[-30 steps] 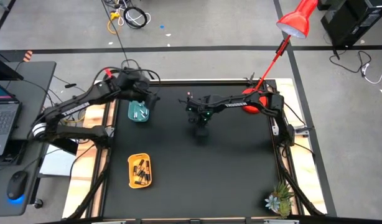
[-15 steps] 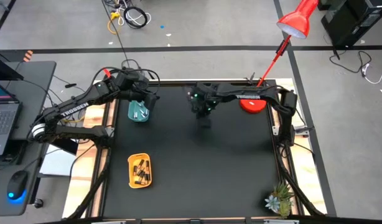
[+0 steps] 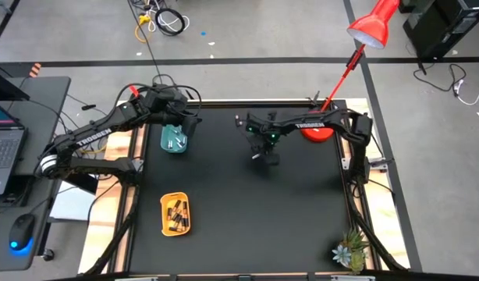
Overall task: Sort batteries
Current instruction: Put the white battery into the blue bin
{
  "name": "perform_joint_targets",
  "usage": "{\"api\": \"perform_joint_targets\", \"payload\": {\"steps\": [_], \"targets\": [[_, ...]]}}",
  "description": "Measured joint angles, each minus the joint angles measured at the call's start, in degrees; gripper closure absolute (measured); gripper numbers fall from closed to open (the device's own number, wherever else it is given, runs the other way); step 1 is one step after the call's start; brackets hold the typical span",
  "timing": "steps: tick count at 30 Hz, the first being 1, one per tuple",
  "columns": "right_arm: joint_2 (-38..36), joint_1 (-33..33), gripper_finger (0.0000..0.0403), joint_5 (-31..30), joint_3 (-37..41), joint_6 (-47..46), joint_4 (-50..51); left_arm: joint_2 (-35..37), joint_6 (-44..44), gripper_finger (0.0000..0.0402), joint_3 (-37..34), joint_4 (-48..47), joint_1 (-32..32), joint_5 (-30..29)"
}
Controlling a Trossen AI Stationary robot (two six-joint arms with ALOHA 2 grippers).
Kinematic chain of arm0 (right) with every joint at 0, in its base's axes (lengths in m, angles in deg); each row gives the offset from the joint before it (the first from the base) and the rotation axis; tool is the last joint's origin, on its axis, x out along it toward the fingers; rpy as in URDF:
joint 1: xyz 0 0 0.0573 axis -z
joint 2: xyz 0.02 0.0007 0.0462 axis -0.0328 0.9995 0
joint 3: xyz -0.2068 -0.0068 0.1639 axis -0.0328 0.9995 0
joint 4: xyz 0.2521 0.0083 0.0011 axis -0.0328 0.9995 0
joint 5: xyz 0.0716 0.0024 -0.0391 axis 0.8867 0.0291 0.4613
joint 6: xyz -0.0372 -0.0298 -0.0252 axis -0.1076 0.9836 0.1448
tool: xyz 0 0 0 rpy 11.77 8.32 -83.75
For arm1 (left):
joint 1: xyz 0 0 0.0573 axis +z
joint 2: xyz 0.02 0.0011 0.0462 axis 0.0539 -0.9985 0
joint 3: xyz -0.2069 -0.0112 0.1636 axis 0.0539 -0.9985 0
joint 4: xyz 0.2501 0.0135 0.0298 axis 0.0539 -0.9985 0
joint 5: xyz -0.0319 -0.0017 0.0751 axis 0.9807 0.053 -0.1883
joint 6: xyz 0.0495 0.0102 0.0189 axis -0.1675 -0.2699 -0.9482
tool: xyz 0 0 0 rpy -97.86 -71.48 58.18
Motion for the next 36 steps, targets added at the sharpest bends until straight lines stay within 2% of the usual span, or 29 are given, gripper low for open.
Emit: {"api": "perform_joint_targets", "payload": {"steps": [6,16,22,28,33,36], "targets": [[-0.18,-0.97,0.0205,-0.48,3.16,1.73,-5.05,-0.27,-0.04,0.025,0.0,-0.06,0.0,-0.07],[-0.19,-2.26,0.0253,0.43,7.13,1.76,-13.95,-0.29,0.02,0.025,0.0,-0.12,0.0,-1.52],[-0.72,-3.1,0.0305,1.84,11.53,1.74,-16.29,-0.29,0.09,0.025,0.0,-0.15,0.0,-1.63],[-0.7,-3.17,0.0382,2.31,11.87,0.83,-16.58,-0.29,0.11,0.025,0.0,-0.12,0.0,-1.71],[-0.59,-3.06,0.0382,3.06,11.79,-3.76,-17.34,-0.29,0.9,0.025,0.0,-0.12,0.0,-1.51],[-0.78,-2.82,0.0382,3.5,10.44,-6.98,-16.74,-0.29,2.09,0.025,0.0,-0.18,-0.26,1.9]]}}
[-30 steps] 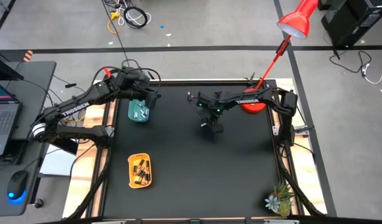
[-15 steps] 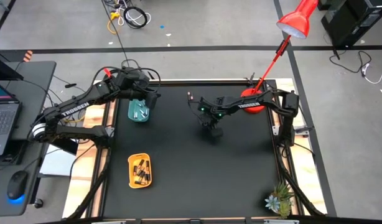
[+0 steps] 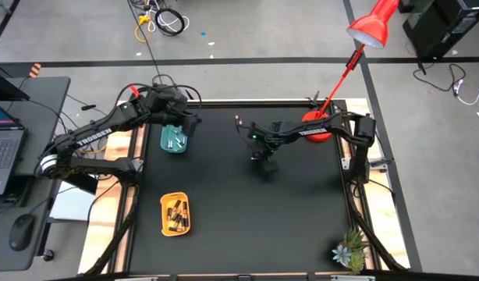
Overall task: Sort batteries
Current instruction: Put the white battery into the blue bin
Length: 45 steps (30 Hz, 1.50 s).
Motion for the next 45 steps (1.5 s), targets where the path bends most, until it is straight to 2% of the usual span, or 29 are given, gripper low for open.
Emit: {"api": "perform_joint_targets", "payload": {"steps": [3,11,15,21,29,37,45], "targets": [[-0.06,-0.21,0.0382,-0.34,-1.89,-1.35,0.72,0.0,-0.24,0.025,0.0,-0.6,-1.39,2.47],[-0.33,-1.35,0.0382,-1.78,-6.23,-1.43,1.7,0.02,-0.19,0.025,-3.14,0.69,-2.89,2.29],[-0.33,-2.74,0.0382,-1.78,-10.19,-1.43,4.56,0.02,1.38,0.025,-6.26,1.18,-2.93,6.32],[-0.46,-4.13,0.0382,-1.78,-21.12,-2.19,6.28,0.0,8.83,0.0249,-12.17,12.2,-4.07,9.24],[-0.55,-4.08,0.0382,-2.63,-30.68,-5.34,5.96,-0.42,9.9,0.0249,-13.81,23.3,-6.52,6.49],[-0.55,-3.98,0.0382,-2.98,-31.56,-7.65,4.78,-1.14,10.92,0.0249,-13.83,28.6,-8.2,1.32],[-0.55,-3.98,0.0382,-2.98,-31.58,-8.49,2.47,-2.45,11.7,0.0249,-13.83,31.45,-9.77,1.59]]}}
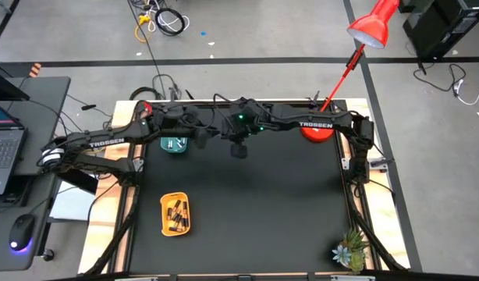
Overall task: Sort batteries
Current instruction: Put the white battery into the blue bin
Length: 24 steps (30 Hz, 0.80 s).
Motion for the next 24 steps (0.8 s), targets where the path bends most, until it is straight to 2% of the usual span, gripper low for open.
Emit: {"api": "perform_joint_targets", "payload": {"steps": [11,14,18,24], "targets": [[0.0,0.02,0.0382,-0.02,0.0,-3.21,-1.35,-3.21,0.17,0.0251,0.04,2.33,-1.97,0.33],[0.0,0.0,0.0382,-0.07,0.0,-3.23,-1.43,-3.21,-0.23,0.028,0.15,1.39,-2.03,-0.96],[0.0,-0.04,0.037,-0.04,0.04,-3.4,-1.38,-3.2,-1.7,0.037,0.19,-0.17,-2.02,-1.14],[0.0,-0.04,0.0362,-0.06,0.04,-3.39,-1.38,-3.19,-2.36,0.037,0.19,-0.25,-2.03,-1.97]]}}
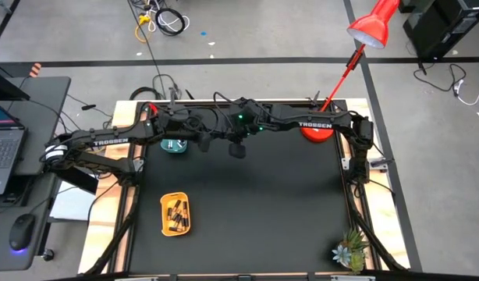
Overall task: Sort batteries
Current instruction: Put the white battery into the blue bin
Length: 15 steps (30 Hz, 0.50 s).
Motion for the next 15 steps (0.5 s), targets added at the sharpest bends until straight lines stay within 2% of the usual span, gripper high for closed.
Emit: {"api": "perform_joint_targets", "payload": {"steps": [4,10,13,15], "targets": [[0.0,0.0,0.0339,0.01,0.0,-0.05,0.65,-0.01,-0.04,0.037,0.0,-0.18,0.0,0.07],[-0.22,0.37,0.0281,0.02,-0.22,-0.22,3.67,1.4,0.03,0.037,-0.29,-4.82,0.71,-0.7],[-0.22,0.64,0.0256,-1.18,-0.2,-0.19,5.67,3.84,-0.45,0.037,-0.24,-11.68,1.82,-0.99],[-0.22,0.87,0.0246,-2.62,-0.2,-0.47,6.89,5.44,-0.76,0.037,-0.24,-17.86,2.57,-3.55]]}}
